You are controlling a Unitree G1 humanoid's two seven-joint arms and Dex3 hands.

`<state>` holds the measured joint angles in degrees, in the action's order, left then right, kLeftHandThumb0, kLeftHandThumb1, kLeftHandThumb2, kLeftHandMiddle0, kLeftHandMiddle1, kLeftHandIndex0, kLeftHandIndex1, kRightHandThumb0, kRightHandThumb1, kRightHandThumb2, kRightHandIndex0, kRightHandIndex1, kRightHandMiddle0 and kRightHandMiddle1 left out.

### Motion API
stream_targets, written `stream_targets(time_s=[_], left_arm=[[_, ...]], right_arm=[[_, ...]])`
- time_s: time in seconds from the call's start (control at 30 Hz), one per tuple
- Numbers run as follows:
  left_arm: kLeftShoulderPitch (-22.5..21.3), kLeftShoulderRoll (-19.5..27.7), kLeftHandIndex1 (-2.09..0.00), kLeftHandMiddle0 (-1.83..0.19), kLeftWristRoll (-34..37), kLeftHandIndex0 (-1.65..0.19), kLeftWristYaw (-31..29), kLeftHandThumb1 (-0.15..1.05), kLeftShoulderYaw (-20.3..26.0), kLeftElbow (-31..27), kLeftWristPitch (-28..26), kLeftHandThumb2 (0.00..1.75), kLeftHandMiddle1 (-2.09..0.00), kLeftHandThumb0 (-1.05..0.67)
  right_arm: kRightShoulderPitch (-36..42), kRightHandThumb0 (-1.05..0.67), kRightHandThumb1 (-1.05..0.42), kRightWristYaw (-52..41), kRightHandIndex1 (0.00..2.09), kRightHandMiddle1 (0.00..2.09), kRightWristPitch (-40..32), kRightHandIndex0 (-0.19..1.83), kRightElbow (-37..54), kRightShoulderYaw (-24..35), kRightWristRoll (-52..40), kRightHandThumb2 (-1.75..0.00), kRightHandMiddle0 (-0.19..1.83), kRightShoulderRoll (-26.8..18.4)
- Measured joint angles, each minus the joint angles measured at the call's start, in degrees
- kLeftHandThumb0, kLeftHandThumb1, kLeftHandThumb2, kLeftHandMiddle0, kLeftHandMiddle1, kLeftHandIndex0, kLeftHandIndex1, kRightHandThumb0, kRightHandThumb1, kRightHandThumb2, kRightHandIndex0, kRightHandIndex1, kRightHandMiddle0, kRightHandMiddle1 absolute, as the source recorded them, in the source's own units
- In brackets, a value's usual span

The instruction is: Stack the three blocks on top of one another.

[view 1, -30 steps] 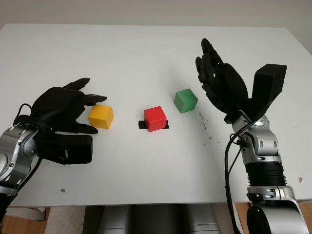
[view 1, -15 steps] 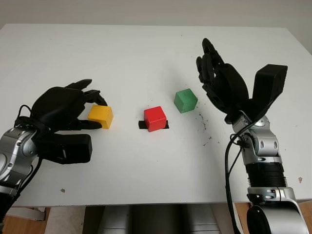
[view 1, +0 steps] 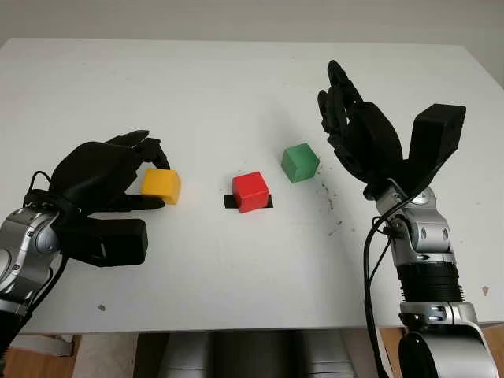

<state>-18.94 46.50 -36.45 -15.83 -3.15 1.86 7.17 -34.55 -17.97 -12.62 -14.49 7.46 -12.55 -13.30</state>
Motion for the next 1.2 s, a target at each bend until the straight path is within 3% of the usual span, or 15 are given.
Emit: stream_targets(time_s=[0.23, 0.37, 0.83, 1.2], left_arm=[[-1.8, -3.2, -1.67, -0.13, 9.6, -0.13, -9.5, 1.05, 1.9, -6.2, -11.5, 0.12, -0.05, -0.39], [-3.7, -5.2, -1.69, -0.16, 14.5, -0.15, -11.4, 1.05, 3.2, -9.0, -16.3, 0.09, -0.06, -0.39], [-4.3, -9.6, -1.77, -0.2, 23.9, -0.15, -11.4, 1.05, 5.0, -15.0, -21.9, 0.07, -0.06, -0.39], [-5.6, -12.3, -1.95, -0.16, 20.6, -0.16, -9.1, 1.05, 1.2, -17.8, -25.2, 0.09, -0.04, -0.37]], right_arm=[[0.3, -0.65, -1.05, -0.1, 0.0, 0.0, 0.0, -0.19, 0.1, 0.0, -0.4, -0.71, -0.19, 0.1], [0.7, -0.65, -1.05, 0.2, 0.0, 0.0, 0.0, -0.19, 0.8, 0.0, -0.4, -0.7, -0.19, 0.4], [1.1, -0.62, -1.05, 1.1, 0.0, 0.0, 0.0, -0.19, 1.2, -0.2, -0.5, -0.69, -0.19, 1.2], [1.1, -0.6, -1.05, 1.0, 0.0, 0.0, 0.1, -0.19, 1.2, -0.3, -0.4, -0.69, -0.19, 1.7]])
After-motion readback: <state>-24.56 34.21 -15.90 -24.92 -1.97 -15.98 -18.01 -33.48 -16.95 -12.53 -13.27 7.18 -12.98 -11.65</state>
